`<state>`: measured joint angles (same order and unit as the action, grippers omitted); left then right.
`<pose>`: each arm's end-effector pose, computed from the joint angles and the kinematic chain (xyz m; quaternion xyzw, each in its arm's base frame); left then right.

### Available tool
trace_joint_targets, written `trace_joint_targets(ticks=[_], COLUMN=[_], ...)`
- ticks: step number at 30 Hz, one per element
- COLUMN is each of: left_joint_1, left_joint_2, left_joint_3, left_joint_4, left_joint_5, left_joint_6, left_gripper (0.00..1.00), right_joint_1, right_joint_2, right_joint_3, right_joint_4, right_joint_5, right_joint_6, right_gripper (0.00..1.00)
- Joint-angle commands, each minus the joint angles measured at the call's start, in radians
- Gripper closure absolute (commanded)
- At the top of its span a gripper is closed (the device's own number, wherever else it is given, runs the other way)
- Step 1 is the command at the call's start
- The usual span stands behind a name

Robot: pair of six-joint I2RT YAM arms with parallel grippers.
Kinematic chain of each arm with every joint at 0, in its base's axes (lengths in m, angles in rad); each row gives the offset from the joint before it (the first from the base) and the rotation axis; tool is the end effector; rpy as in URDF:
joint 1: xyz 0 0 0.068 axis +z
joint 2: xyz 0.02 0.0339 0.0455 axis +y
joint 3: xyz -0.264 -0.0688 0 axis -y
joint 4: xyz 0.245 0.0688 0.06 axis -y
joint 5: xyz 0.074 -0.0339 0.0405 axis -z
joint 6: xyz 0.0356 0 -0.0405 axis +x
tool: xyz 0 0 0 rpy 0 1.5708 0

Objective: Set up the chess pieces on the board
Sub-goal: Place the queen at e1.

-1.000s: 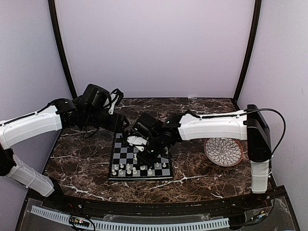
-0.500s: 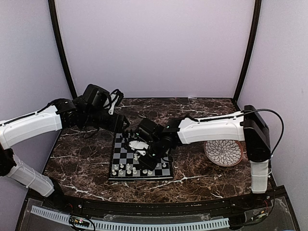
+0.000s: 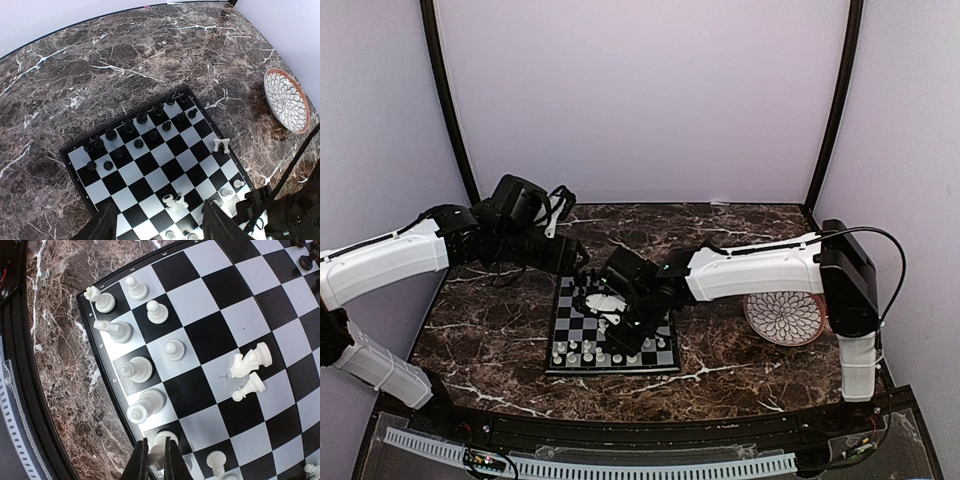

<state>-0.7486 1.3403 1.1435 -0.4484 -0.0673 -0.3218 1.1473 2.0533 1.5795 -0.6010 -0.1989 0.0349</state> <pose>0.2208 -0.2019 0.3156 0.1747 0.8772 -0.2017 0.3992 0.1743 0.4038 0.1932 -0.5300 0.8064 0.2160 0.1492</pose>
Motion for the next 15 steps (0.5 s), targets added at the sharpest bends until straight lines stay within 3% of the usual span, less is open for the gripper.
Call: trace_joint_targets(ticks=[1,11,15], left_joint_1=[0.005,0.005,0.005], left_joint_2=[0.000,0.008,0.010], left_joint_3=[-0.001,0.002,-0.002], left_joint_4=[-0.022,-0.022,-0.018], left_joint_5=[0.013,0.016,0.019], left_joint_6=[-0.008,-0.014,-0.019], left_gripper=[0.39,0.39,0.39], right_joint_1=[0.003,0.003,0.003], right_joint_2=[0.020,0.003,-0.008], right_joint_3=[-0.007,-0.027,-0.033], right_joint_4=[0.025,0.011,0.004], right_joint_5=[-0.013,-0.011,-0.004], right_joint_6=[0.003,0.005,0.010], right_gripper=[1.00,0.92,0.83])
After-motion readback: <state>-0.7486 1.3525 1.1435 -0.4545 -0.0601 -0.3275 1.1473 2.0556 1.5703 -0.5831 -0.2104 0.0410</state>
